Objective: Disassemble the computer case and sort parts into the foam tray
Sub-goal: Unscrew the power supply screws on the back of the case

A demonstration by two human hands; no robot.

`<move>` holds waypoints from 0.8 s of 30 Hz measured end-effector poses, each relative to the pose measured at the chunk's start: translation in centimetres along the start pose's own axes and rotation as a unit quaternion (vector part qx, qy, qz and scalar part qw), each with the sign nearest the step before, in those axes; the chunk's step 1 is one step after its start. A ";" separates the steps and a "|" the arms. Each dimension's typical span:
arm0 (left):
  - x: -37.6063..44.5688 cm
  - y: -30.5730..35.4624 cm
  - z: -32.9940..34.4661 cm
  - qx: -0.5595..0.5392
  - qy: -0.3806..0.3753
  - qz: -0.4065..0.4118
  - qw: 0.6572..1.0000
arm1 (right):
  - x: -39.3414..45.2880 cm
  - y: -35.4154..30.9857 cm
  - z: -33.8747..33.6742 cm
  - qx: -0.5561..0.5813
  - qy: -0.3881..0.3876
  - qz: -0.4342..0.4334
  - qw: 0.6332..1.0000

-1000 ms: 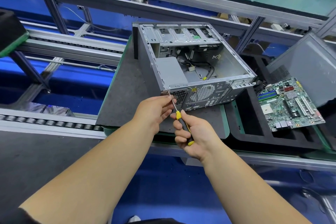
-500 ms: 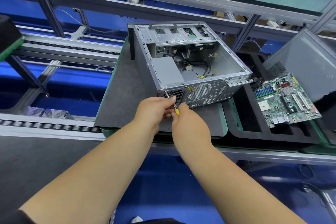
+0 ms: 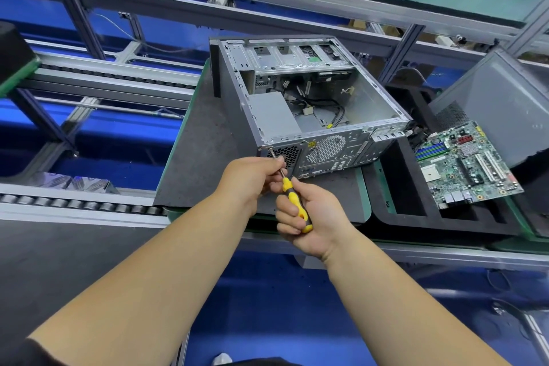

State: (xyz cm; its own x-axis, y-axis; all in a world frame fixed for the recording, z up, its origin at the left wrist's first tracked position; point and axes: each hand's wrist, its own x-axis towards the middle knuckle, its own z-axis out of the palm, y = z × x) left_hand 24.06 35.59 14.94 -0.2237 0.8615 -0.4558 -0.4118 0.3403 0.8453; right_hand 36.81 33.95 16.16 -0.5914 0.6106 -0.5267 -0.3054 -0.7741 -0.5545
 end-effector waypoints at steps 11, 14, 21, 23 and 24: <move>-0.2 0.1 0.1 -0.012 -0.007 0.000 1.000 | -0.5 -0.3 1.7 -0.686 0.258 -0.135 0.667; -0.2 0.3 0.3 -0.002 -0.006 -0.003 1.000 | -0.2 0.3 2.0 -0.792 0.295 -0.153 0.513; 0.1 0.3 0.4 0.009 0.010 0.010 1.000 | 0.5 0.2 1.9 -0.801 0.267 -0.137 0.517; 0.3 0.4 0.4 0.013 0.008 0.010 1.000 | 0.2 -0.5 1.3 -0.678 0.211 -0.125 0.693; 0.3 0.4 0.4 0.008 0.006 0.003 1.000 | 0.1 -0.7 0.9 -0.562 0.178 -0.101 0.802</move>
State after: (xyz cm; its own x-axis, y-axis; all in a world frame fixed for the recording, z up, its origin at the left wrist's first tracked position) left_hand 24.16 36.12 15.25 -0.2375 0.8586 -0.4543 -0.3965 0.3412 0.8523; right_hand 36.28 34.44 17.10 -0.3027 0.8688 -0.3918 0.6145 -0.1363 -0.7771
